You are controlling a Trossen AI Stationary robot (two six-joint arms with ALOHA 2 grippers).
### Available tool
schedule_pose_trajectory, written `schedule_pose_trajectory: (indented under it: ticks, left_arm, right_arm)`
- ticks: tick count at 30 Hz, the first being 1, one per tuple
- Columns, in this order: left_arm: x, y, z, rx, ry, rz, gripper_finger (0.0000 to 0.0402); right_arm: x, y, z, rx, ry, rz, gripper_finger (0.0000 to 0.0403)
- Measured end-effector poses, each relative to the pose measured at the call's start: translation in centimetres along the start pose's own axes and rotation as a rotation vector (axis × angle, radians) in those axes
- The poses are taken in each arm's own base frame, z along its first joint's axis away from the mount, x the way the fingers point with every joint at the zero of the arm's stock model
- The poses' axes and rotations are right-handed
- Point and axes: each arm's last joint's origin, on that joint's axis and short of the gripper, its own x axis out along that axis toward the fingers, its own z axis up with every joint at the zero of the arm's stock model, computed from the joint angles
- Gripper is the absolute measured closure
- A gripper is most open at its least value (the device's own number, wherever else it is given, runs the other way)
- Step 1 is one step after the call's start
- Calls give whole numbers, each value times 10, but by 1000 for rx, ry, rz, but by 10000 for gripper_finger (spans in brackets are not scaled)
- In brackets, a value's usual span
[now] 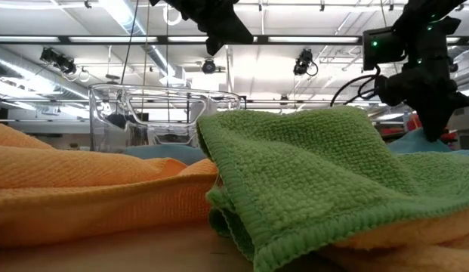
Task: Fold microfiber towels
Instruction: Fold the blue towel
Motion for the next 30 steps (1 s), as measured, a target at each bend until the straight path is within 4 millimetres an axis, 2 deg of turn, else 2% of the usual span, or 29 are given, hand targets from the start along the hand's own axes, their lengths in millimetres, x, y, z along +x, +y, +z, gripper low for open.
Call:
schedule_pose_trajectory:
  ticks: [5,12,20,26,30]
  left_arm:
    - [0,0,0,-1,1,0,391]
    - [0,0,0,-1,1,0,376]
    - [0,0,0,-2,1,0,391]
    - [0,0,0,-29,1,0,379]
    - [2,-8,0,-35,4,-20,368]
  right_arm:
    - [4,-3,4,9,25,-44,402]
    - [8,-4,8,-4,28,-106,402]
    - [13,-2,12,-10,51,-125,397]
    - [14,-3,13,-5,53,-137,347]
    - [12,-3,12,5,63,-115,305]
